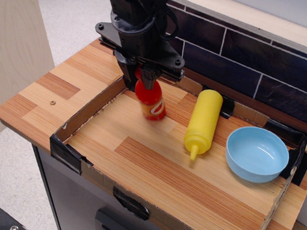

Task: Topple hot sauce bottle

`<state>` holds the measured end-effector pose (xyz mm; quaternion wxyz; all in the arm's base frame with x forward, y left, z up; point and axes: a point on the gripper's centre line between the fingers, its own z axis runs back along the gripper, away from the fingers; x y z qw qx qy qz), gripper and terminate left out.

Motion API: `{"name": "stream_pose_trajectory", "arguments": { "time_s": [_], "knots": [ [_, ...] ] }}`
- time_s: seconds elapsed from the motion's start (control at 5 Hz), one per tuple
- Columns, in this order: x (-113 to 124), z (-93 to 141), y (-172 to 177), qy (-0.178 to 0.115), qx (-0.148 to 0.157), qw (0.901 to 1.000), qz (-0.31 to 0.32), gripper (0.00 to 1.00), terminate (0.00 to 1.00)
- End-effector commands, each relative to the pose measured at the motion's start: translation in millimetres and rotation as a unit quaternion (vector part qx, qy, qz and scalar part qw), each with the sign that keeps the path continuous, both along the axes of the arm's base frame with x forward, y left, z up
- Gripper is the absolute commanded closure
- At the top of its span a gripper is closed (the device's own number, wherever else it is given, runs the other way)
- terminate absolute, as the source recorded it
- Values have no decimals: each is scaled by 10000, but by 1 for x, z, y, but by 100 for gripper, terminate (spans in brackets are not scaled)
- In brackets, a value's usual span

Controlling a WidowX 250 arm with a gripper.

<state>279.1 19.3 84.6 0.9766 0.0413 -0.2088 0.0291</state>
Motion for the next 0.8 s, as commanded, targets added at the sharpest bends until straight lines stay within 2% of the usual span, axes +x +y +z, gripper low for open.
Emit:
{"name": "stream_pose_trajectory", "arguments": {
  "time_s": [0.0,0.2,0.4,0.6],
  "knots": [
    [-15,-1,19,212,22,9996,-201,100,0],
    [-35,-12,36,548,-53,9976,-416,100,0],
    [-48,-30,43,787,96,9945,-685,100,0],
    [-52,-41,46,843,291,9938,-663,0,0]
  ]
}}
